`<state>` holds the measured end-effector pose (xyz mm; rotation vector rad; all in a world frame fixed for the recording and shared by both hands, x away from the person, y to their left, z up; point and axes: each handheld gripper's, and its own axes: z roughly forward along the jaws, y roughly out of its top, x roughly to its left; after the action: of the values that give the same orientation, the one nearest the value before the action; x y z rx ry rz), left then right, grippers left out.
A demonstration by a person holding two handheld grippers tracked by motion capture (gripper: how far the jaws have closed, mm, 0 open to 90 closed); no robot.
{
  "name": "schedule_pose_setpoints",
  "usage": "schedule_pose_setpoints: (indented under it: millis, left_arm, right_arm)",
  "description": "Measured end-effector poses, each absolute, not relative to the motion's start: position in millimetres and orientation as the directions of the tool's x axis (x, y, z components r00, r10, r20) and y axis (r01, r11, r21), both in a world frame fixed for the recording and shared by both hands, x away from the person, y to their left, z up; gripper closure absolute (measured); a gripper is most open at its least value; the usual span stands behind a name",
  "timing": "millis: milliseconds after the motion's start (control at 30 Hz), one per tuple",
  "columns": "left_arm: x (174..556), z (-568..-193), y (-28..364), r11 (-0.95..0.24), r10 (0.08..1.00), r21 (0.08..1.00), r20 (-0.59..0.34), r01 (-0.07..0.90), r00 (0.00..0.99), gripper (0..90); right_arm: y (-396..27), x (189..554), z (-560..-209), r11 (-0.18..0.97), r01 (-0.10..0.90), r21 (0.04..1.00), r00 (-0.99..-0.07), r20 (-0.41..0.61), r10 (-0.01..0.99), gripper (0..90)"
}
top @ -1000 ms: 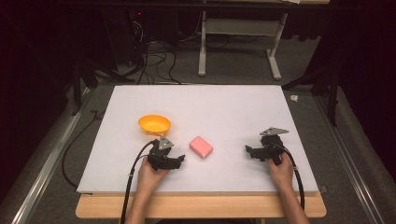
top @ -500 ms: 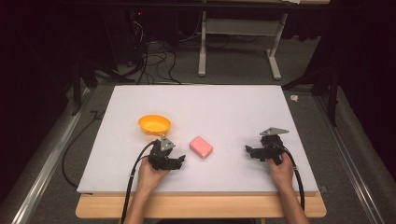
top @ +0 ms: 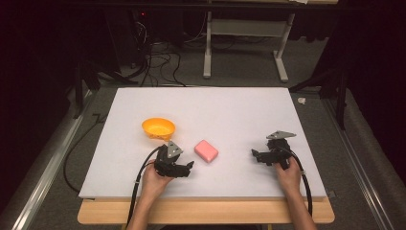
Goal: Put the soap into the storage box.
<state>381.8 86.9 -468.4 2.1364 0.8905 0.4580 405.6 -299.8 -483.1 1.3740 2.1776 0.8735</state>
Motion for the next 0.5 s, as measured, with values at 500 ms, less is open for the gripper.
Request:
schedule_pose_setpoints:
  millis: [500]
  left_arm:
    - [383.0, -450.6, 72.3, -0.385, 0.722, 0.797, -0.055, 0.466, 0.69, 14.9]
  right_arm:
    - [-299.7, 405.5, -483.1, 0.315, 0.642, 0.699, -0.423, -0.019, 0.906, 14.4]
